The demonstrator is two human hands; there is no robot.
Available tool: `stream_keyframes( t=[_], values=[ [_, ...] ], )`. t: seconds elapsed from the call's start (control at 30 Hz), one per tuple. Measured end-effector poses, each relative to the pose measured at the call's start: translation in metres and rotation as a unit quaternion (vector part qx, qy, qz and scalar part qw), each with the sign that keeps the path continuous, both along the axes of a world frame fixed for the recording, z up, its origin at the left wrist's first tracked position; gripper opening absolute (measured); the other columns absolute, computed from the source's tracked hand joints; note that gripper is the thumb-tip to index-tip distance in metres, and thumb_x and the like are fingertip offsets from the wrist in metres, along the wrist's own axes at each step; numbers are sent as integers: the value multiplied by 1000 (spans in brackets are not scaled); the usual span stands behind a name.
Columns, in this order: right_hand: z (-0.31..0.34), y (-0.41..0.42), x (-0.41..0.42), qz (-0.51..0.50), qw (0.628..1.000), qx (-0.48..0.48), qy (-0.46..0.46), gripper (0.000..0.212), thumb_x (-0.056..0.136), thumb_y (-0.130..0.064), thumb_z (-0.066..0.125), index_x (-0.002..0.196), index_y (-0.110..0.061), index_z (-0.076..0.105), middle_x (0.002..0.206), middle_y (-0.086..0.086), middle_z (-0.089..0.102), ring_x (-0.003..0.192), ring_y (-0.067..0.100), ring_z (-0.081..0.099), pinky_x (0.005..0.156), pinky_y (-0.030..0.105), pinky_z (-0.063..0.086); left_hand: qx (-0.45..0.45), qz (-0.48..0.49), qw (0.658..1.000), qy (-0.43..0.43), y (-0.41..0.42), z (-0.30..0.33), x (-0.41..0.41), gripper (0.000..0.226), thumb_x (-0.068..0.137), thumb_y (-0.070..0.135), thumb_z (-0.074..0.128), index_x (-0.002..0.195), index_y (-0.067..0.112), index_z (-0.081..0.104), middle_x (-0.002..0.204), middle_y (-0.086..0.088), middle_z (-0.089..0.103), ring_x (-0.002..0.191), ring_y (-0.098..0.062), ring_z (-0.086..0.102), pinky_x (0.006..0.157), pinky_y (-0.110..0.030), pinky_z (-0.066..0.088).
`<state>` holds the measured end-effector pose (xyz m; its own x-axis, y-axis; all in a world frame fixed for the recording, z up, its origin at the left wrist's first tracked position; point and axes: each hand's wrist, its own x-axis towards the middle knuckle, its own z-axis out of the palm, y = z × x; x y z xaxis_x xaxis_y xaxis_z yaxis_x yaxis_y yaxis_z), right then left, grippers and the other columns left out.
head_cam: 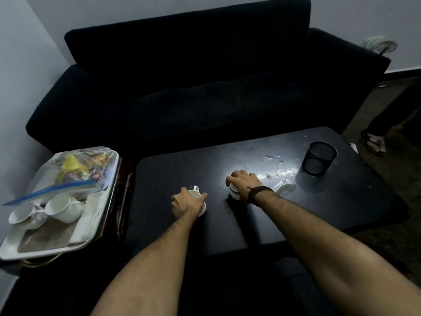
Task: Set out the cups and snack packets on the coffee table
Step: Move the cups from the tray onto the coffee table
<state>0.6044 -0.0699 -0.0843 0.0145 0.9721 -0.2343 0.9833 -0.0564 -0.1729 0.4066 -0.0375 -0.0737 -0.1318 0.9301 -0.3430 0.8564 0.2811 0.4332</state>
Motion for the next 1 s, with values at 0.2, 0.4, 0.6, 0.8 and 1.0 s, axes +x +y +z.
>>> stream_keyframes(
  t=[0.2,0.4,0.6,0.8,1.0],
  values=[
    [-14,-16,-11,-158,981,103,47,73,70,-56,65,133,-27,42,146,11,34,132,32,36,104,48,40,-20,-10,999,-32,9,-11,13,89,58,61,81,130,19,48,132,-15,45,116,-35,54,84,-39,50],
    [-20,-18,-9,-239,960,77,120,63,79,-53,65,124,-18,39,124,13,49,107,38,60,81,42,50,17,-51,996,-64,5,-19,5,68,59,61,65,116,26,52,118,-9,54,106,-31,58,84,-38,53],
    [-23,-2,3,-267,938,103,196,66,80,-38,70,132,-14,38,129,13,52,117,36,55,91,42,51,52,-79,992,-78,8,-22,13,76,55,53,83,119,22,55,116,-7,58,105,-27,58,78,-35,52],
    [-28,20,19,-274,928,86,236,70,75,-33,77,134,-13,44,127,12,58,115,32,59,92,33,48,86,-28,988,-123,14,-22,37,70,52,49,89,110,18,64,104,-7,67,96,-29,65,71,-33,51],
    [-35,26,24,-275,923,88,254,73,73,-32,81,133,-13,44,128,11,56,114,31,58,88,28,44,85,-34,984,-150,23,-30,42,63,51,35,91,106,17,65,103,-6,69,93,-25,65,80,-35,56]
  ],
)
